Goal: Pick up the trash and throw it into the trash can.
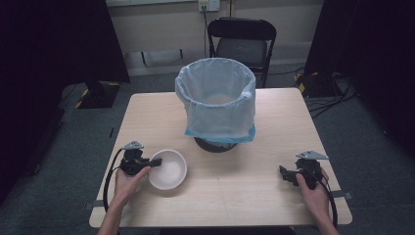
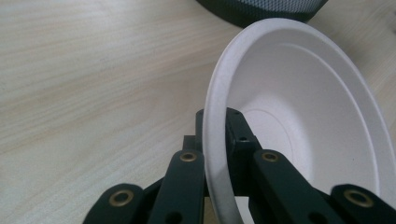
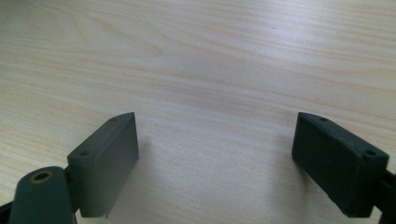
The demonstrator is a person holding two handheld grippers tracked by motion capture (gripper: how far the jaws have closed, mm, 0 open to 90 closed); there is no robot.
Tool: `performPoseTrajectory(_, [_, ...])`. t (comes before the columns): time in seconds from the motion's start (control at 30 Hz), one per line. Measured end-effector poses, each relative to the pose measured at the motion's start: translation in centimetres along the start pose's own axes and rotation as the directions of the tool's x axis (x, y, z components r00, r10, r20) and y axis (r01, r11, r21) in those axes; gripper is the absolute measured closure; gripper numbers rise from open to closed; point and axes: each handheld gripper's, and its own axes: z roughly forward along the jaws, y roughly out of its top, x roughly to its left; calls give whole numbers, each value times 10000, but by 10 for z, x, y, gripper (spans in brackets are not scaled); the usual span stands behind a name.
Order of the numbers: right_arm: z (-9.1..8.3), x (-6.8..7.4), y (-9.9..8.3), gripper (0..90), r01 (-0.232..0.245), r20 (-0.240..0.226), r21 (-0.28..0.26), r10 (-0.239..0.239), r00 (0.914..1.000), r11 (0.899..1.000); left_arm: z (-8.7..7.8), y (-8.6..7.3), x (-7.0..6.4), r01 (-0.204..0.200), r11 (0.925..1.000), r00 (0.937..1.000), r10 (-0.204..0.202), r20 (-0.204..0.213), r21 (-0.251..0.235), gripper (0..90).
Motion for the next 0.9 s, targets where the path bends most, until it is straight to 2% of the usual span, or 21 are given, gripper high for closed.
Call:
performPoseTrajectory(0.1, [0,0,0,139,-2,0,-1,2,10000,10000,-7,2,0,18,9996,10000,-20,-69,-268,864])
performPoseTrajectory(0.23, [0,0,0,139,0,-1,0,0,10000,10000,-19,5,0,189,9959,9998,-196,-66,-881,864])
performPoseTrajectory(0.4, [0,0,0,139,0,0,0,0,10000,10000,-30,15,-3,19,9910,10000,-31,-89,-1337,864])
performPoseTrajectory(0.47, [0,0,0,139,0,0,-1,0,10000,10000,-32,20,-4,101,9864,9999,-90,70,-1639,864])
performPoseTrajectory(0.6, [0,0,0,139,-1,0,0,1,10000,10000,-38,32,-8,-55,9786,10000,68,57,-2058,864])
performPoseTrajectory(0.63, [0,0,0,139,0,0,1,0,10000,10000,-38,32,-8,-55,9786,10000,68,57,-2058,864])
performPoseTrajectory(0.7, [0,0,0,139,0,0,-1,0,10000,10000,-44,41,-14,-337,9738,9994,345,-7,-2251,863])
performPoseTrajectory(0.9, [0,0,0,139,-1,-1,0,1,10000,10000,-60,62,-22,-563,9558,9982,602,48,-2887,864])
